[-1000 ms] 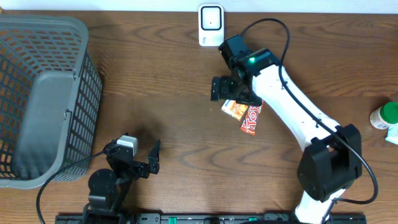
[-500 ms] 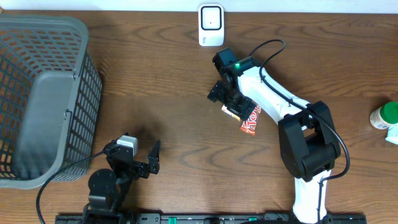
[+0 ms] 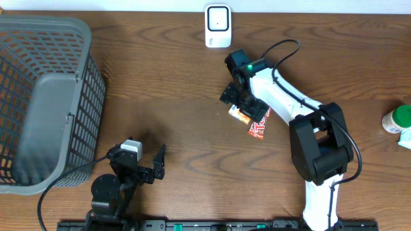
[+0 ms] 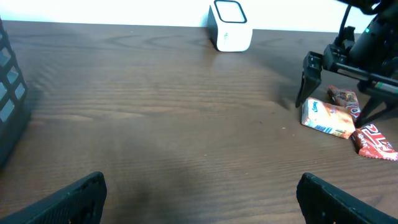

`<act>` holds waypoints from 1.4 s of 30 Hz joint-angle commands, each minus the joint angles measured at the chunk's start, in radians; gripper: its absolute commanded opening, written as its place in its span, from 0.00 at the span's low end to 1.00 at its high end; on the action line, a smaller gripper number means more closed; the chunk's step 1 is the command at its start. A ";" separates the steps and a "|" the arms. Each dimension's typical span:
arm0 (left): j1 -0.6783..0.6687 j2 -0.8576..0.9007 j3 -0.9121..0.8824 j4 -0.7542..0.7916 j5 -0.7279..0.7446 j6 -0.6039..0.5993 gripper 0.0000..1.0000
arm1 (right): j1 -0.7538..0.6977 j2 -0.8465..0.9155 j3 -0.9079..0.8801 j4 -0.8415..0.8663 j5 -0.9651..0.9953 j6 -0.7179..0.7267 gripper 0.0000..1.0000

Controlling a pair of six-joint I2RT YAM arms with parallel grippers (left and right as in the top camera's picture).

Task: Scan the item barcode
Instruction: 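Reach the right gripper to the Kleenex tissue pack and grasp it, then lift the tissue pack and hold it over the white scanner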

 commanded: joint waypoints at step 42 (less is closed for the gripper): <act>0.002 -0.004 -0.015 -0.025 0.009 -0.005 0.98 | -0.116 -0.027 0.139 -0.618 -0.433 -0.780 0.45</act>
